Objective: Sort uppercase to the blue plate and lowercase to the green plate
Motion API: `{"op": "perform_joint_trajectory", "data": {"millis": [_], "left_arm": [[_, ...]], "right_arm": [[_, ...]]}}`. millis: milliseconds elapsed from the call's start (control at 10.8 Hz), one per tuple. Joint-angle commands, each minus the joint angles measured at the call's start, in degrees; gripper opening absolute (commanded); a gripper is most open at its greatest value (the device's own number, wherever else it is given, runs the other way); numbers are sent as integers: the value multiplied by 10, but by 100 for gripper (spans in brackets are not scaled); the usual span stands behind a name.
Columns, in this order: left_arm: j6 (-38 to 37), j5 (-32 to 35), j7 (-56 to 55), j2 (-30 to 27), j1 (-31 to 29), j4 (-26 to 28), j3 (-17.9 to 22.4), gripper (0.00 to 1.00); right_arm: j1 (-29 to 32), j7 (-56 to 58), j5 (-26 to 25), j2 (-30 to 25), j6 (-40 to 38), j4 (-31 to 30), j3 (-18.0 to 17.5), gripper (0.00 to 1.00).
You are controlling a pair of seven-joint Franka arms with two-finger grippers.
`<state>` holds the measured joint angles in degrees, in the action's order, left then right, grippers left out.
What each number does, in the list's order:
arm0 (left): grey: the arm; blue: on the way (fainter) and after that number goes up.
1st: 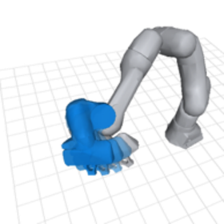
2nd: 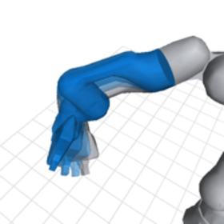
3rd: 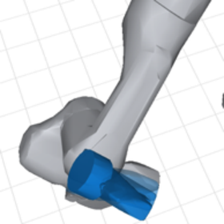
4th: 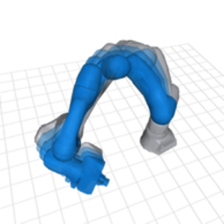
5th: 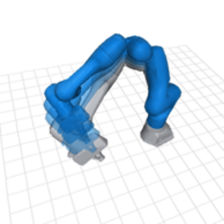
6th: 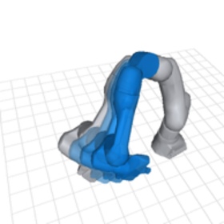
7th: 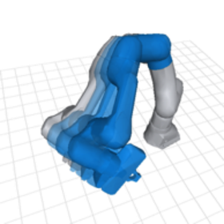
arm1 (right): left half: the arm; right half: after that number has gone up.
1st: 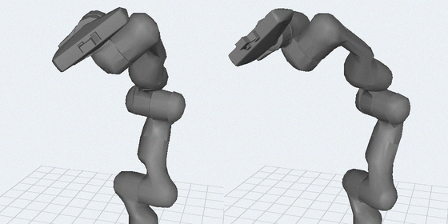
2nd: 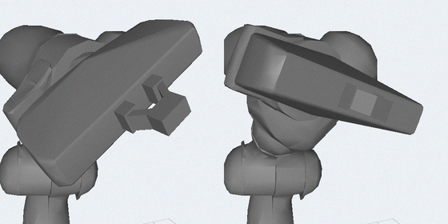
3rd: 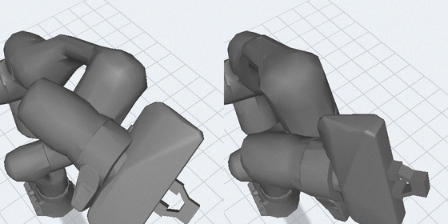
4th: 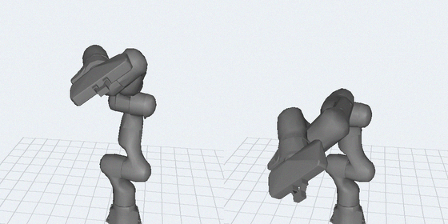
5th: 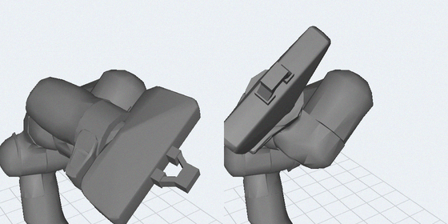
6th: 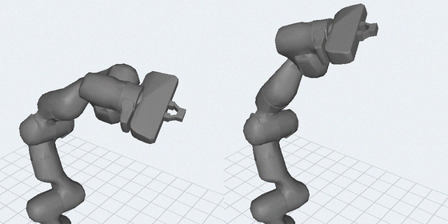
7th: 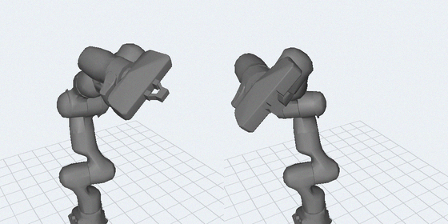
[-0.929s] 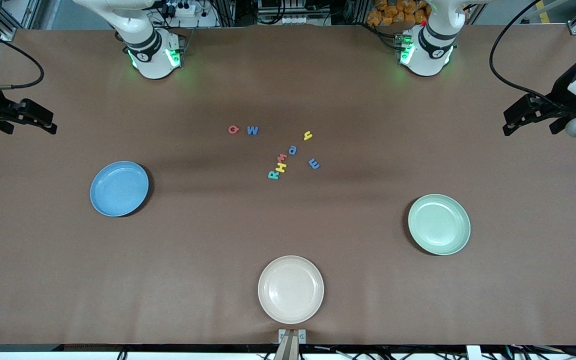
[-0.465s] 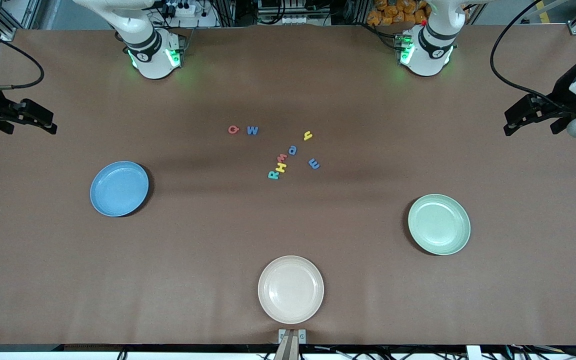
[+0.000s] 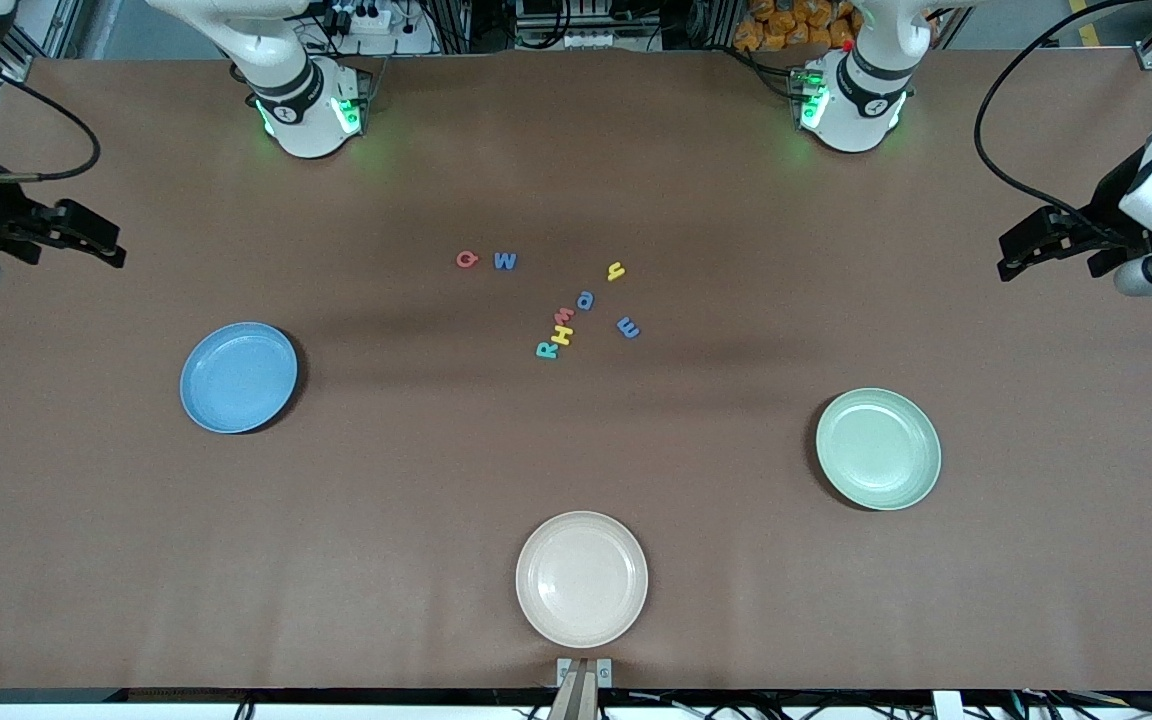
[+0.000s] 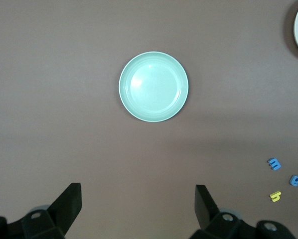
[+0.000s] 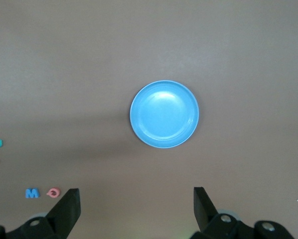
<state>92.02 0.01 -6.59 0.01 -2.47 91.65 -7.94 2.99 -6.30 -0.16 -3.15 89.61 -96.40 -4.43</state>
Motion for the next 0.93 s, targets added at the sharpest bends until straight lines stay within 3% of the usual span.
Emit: {"op": "perform_joint_trajectory", "data": {"millis": [0,186,465,836], "left_arm": [[-6,21,41,-4,-6,-9,2,100],[-6,96,48,8,4,-9,-9,100],[-6,34,40,15,-5,-3,-16,100],[9,-12,-31,22,3,45,-19,100]], "right_arm": [[4,-68,4,-4,7,-26,-40,100],[4,-120,9,-2,20,-60,-69,100],[4,-155,51,-6,91,-129,-95,100],[4,-210,52,-8,229,-228,-160,100]]}}
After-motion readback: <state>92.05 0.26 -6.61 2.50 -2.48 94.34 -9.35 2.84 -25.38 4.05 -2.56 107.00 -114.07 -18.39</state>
